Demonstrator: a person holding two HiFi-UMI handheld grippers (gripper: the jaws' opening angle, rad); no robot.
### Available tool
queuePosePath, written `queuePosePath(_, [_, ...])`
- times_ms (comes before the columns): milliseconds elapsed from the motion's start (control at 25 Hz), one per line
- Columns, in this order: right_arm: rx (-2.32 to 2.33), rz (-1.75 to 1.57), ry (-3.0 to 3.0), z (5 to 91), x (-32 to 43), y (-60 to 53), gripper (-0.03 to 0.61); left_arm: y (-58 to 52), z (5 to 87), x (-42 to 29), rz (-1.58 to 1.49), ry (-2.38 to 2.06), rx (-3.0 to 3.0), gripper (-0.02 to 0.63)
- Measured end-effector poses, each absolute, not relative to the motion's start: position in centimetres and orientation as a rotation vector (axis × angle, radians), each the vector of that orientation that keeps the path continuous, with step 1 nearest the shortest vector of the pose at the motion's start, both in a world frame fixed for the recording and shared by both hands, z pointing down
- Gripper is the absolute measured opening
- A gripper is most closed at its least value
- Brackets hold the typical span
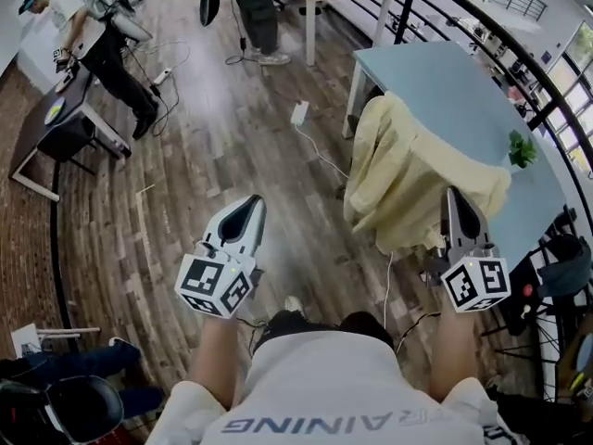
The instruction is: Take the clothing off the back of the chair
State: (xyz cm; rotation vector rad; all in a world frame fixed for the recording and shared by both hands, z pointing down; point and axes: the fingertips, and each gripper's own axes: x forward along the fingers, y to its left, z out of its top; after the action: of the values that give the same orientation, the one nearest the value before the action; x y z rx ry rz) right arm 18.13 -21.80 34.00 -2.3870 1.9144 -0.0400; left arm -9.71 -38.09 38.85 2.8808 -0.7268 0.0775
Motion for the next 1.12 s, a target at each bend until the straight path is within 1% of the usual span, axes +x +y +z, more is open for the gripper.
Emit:
queuePosePath(240, [-2.539, -0.031, 1.705, 33.6, 21.4, -19.2, 0.022, -39.9, 39.4, -4.2, 0.1, -0.495, 2.908, 0.044])
queuePosePath(520, [-2.624, -0.044, 1.503, 34.0, 27.8, -14.9, 0.023, -39.3, 38.8, 5.1, 0.13, -0.302, 2.956, 0.044])
queuePosePath(840, [-2.622, -0.055, 1.402, 34.8, 36.8, -11.9, 0.022, -38.6, 37.6, 14.0, 0.126, -0.287, 2.987, 0.044])
queuePosePath(1120, [-2.613, -0.137, 1.365, 37.6, 42.6, -10.6, 0.023, -40.7, 38.2, 18.0, 0.16, -0.39, 2.95, 0.043])
